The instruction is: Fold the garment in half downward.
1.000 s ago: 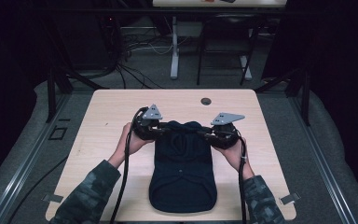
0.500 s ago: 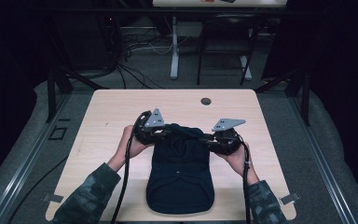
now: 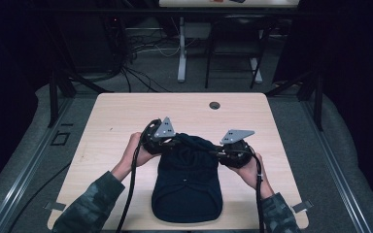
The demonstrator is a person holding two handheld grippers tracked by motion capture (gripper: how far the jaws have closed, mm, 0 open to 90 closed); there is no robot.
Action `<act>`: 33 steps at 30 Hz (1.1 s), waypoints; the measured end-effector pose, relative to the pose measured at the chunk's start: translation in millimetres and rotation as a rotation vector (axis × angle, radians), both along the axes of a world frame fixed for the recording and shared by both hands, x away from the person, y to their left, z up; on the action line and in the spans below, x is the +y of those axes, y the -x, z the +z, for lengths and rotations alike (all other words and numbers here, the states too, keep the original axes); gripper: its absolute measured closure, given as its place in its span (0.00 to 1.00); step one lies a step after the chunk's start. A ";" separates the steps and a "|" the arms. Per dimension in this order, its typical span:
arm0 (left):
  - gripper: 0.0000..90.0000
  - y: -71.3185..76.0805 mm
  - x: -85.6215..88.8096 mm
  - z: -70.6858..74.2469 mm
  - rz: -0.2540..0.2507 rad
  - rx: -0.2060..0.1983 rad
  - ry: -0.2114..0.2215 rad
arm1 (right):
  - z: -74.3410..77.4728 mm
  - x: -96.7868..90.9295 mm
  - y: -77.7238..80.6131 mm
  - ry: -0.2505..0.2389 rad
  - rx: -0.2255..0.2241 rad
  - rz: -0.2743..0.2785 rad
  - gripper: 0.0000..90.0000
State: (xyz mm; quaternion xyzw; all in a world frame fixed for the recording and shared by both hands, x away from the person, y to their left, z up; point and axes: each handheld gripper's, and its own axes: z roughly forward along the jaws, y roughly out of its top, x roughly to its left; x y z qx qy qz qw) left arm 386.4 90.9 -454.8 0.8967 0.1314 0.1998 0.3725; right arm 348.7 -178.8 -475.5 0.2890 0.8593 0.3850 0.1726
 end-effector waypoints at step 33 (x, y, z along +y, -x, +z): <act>0.79 -5.9 -3.0 -46.6 0.029 0.185 -0.058 | -7.3 8.4 22.8 0.053 -0.155 0.032 0.88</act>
